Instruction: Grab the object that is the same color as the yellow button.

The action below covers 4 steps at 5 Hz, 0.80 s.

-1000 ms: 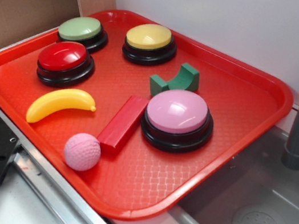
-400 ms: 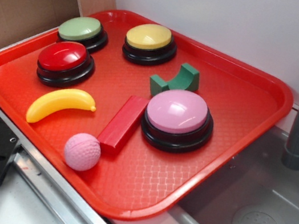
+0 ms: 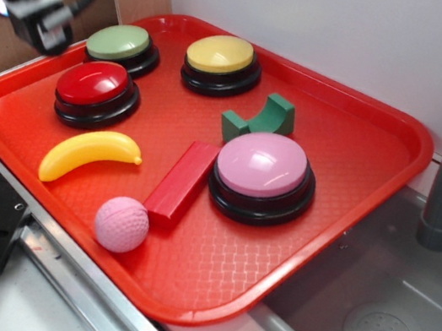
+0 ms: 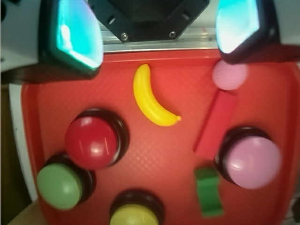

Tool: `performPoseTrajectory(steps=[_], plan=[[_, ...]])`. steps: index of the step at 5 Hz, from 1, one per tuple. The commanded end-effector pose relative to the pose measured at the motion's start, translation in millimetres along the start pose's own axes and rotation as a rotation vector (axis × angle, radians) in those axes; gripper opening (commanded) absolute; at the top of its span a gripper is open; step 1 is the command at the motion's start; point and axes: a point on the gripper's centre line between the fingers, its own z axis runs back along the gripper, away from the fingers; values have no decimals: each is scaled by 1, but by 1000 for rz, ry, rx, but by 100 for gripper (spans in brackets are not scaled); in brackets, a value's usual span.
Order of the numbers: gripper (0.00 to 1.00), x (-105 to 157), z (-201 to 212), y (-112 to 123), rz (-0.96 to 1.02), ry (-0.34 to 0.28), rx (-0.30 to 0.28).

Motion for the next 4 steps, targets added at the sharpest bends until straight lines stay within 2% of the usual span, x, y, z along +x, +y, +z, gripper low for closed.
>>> performPoseTrajectory(steps=[1,3,4], plan=[[100,6,-61,16,81,14,50],[100,7,-97,24,104,-5,98],[100,7,-117,27,111,12,70]])
